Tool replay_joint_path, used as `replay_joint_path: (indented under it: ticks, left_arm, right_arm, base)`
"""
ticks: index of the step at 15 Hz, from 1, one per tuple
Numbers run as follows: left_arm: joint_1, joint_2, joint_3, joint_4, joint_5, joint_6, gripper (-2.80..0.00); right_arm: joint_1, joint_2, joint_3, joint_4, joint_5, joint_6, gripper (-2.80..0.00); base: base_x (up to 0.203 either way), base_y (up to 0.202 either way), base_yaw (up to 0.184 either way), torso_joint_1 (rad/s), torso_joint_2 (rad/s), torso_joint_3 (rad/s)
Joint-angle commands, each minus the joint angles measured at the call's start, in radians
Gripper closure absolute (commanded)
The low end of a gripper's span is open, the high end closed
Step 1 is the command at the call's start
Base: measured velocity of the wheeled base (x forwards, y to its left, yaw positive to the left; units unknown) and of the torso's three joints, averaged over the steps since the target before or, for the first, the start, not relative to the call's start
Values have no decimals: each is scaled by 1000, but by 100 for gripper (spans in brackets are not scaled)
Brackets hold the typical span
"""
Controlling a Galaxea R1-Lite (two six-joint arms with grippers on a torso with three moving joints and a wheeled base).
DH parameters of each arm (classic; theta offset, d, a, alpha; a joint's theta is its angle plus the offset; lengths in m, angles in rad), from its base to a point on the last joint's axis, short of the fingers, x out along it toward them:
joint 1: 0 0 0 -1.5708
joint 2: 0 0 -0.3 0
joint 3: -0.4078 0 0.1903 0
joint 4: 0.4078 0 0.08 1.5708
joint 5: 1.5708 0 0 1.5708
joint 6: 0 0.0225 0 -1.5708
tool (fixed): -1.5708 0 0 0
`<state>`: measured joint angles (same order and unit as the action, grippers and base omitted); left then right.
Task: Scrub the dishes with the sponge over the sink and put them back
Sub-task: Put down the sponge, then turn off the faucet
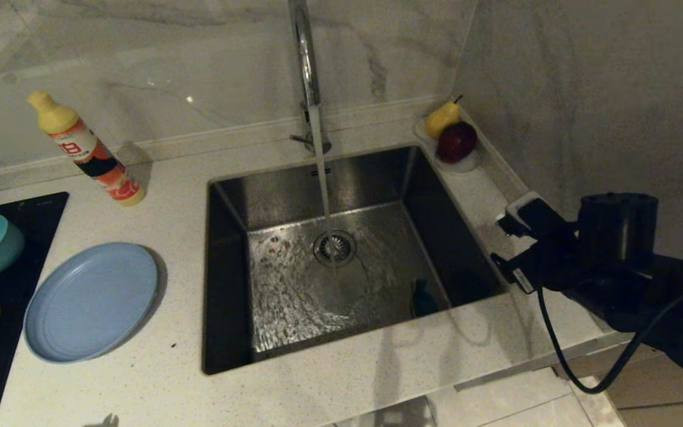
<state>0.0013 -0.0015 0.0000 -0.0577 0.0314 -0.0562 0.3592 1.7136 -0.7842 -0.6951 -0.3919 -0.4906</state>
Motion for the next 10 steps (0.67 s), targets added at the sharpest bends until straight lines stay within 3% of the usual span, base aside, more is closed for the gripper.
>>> replay_joint_path:
  ticks: [1,6,10]
  left_arm:
    - [0,2,20,-1,1,-1,0]
    - [0,2,20,-1,1,-1,0]
    - [0,2,20,-1,1,-1,0]
  right_arm:
    - [18,-65,-4,-4,-2,-3,0]
    - [52,-224,33,22,-19,32,0]
    - [50,-479,58,194,51,209,0]
  base:
    - [0,0,0,0,0,0]
    - [0,0,0,0,0,0]
    - [0,0,0,0,0,0]
